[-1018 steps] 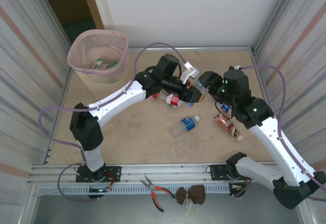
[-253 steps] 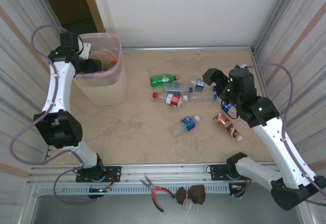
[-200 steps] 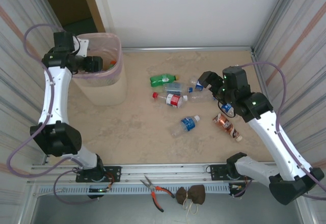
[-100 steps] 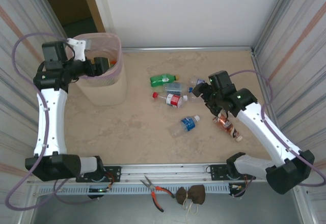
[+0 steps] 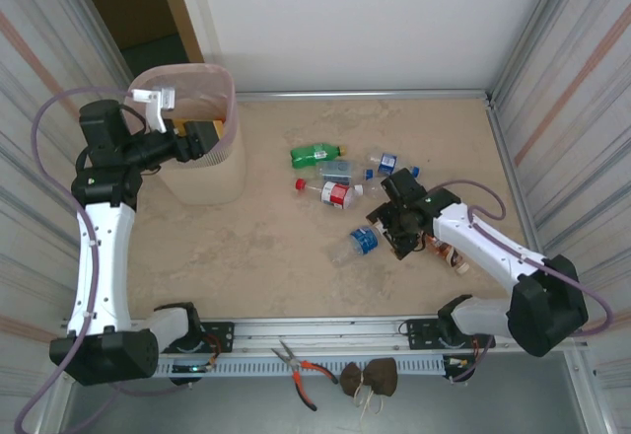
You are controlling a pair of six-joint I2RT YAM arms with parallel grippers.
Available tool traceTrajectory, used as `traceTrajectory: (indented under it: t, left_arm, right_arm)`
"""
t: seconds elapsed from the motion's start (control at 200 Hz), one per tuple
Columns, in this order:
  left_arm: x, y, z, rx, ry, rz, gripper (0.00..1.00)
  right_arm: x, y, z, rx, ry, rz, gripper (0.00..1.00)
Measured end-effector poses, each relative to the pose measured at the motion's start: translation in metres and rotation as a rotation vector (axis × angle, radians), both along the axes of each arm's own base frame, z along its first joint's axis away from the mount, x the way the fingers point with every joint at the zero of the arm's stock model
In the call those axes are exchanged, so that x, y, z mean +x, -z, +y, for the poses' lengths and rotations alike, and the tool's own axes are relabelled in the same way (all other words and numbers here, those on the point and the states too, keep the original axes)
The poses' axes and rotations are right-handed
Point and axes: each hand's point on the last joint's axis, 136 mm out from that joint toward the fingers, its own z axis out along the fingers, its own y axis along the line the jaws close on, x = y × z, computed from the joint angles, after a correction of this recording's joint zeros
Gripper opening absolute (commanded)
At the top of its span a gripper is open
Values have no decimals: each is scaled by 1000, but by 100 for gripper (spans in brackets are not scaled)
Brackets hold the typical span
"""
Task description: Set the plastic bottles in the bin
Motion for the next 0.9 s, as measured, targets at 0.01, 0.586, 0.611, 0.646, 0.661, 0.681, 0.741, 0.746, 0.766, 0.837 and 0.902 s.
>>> traceTrajectory:
  t: [0.01,0.586,0.611,0.646,0.661,0.681,0.741,0.746,0.766,0.837,0.902]
  left_arm:
    - [-1,-1,0,-2,1,-2,79]
    - [-9,-3,-3,-60,-2,-4,78]
    - [-9,-3,-3,-60,-3,-5,78]
    - [-10,-4,-3,-61,-3,-8,78]
    - [-10,-4,-3,-62,-3,-9,78]
    - [-10,-4,-3,-64,-4,-9,78]
    - [-12,-5,-3,-68,-5,-9,79]
    - [-12,-5,-3,-68,-5,-10,79]
    - [-13,-6,-3,-69,-5,-10,78]
    - [-14,-7,-3,-72,-6,-14,79]
    - [-16,-8,-4,-72,-6,-18,79]
  right_arm:
    - [0,0,0,0,4,2,73]
    - [40,28,-22,-44,127,6,52]
    - [41,30,-21,-45,128,7,51]
    - [43,32,-20,-45,128,6,51]
    - [43,33,-20,-45,128,6,51]
    - [44,34,-20,-45,128,6,51]
    - [47,37,-18,-45,128,9,50]
    - [47,38,-18,-46,128,9,50]
    - [48,39,-18,-46,128,10,50]
    - [51,43,-16,-44,127,11,48]
    - [53,47,-14,-41,126,16,47]
